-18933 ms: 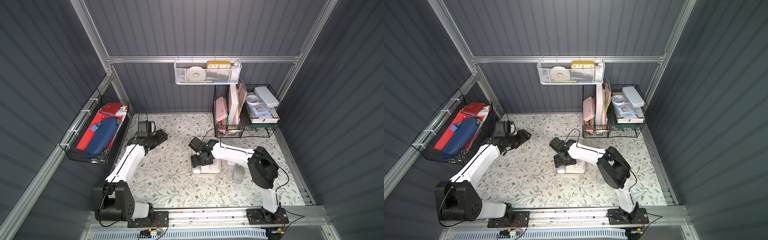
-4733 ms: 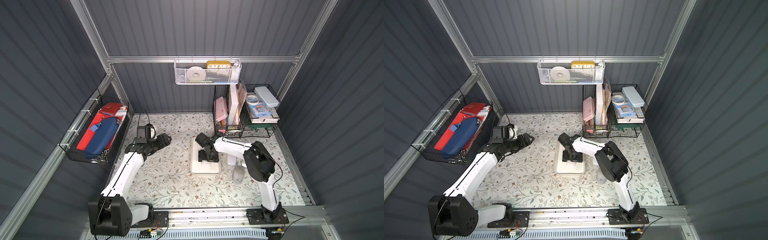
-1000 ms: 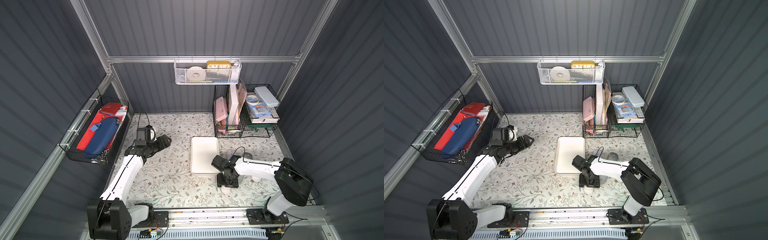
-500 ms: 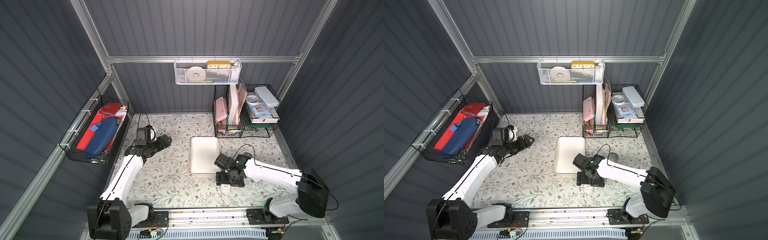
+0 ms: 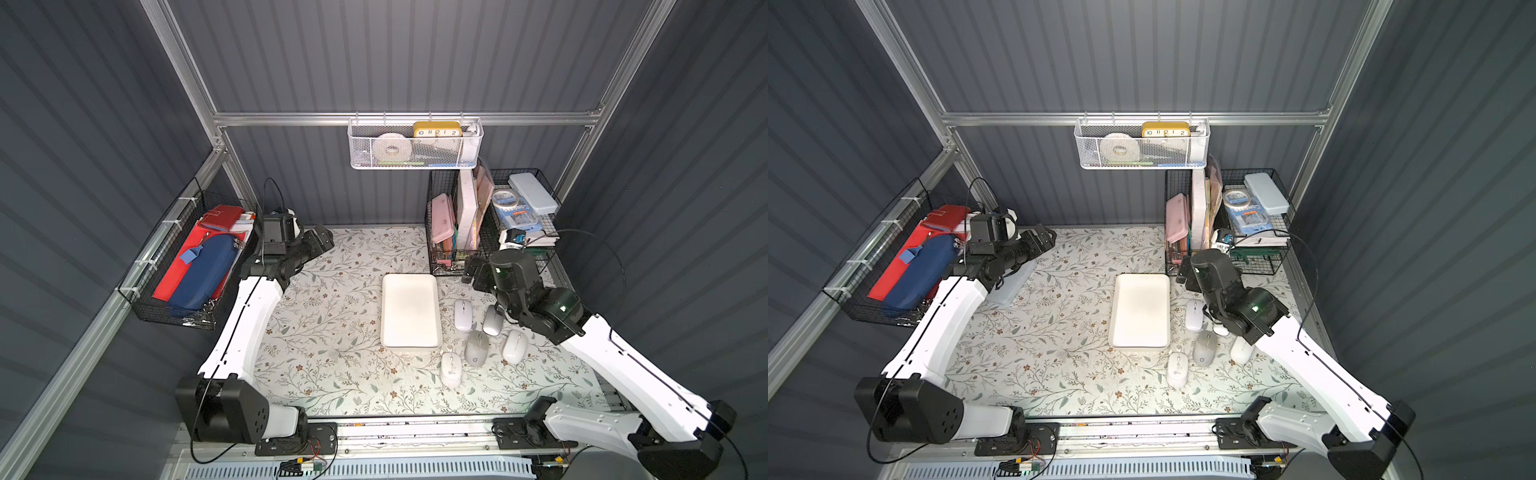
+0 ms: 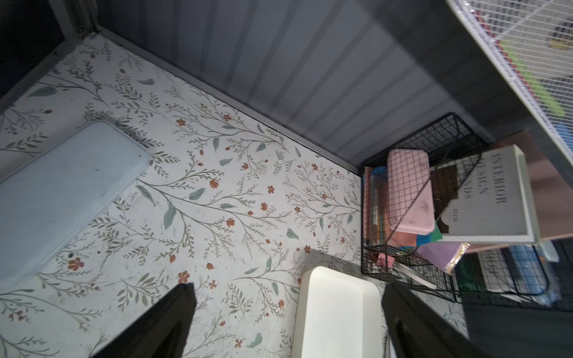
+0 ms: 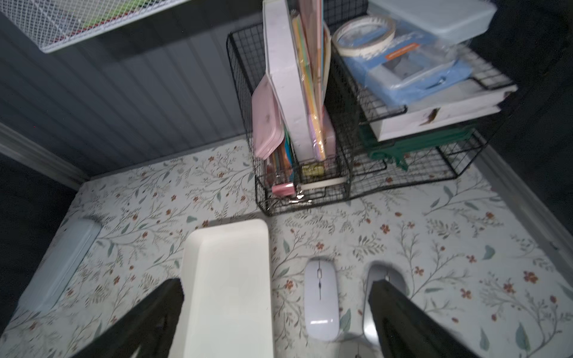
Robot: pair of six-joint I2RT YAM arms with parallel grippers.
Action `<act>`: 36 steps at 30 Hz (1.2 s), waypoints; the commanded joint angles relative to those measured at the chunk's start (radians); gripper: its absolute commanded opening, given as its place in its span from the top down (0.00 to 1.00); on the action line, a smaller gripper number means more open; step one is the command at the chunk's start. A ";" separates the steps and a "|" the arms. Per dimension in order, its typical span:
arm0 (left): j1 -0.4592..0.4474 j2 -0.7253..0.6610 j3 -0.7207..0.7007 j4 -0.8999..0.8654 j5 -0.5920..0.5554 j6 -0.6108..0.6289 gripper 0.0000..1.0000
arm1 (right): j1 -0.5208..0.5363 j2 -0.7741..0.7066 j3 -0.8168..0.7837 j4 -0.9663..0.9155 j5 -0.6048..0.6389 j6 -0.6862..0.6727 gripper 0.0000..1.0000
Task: Take out the mouse from the storage box
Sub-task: Reset both arms
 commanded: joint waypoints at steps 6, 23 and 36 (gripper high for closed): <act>0.000 -0.042 -0.194 0.495 0.068 0.198 0.01 | -0.231 0.066 -0.159 0.423 -0.077 -0.429 0.01; 0.073 0.265 -0.693 1.242 0.010 0.534 0.01 | -0.626 0.021 -0.698 0.912 -0.452 -0.598 0.01; 0.083 0.287 -0.902 1.648 -0.121 0.493 0.01 | -0.659 0.410 -0.871 1.605 -0.587 -0.560 0.01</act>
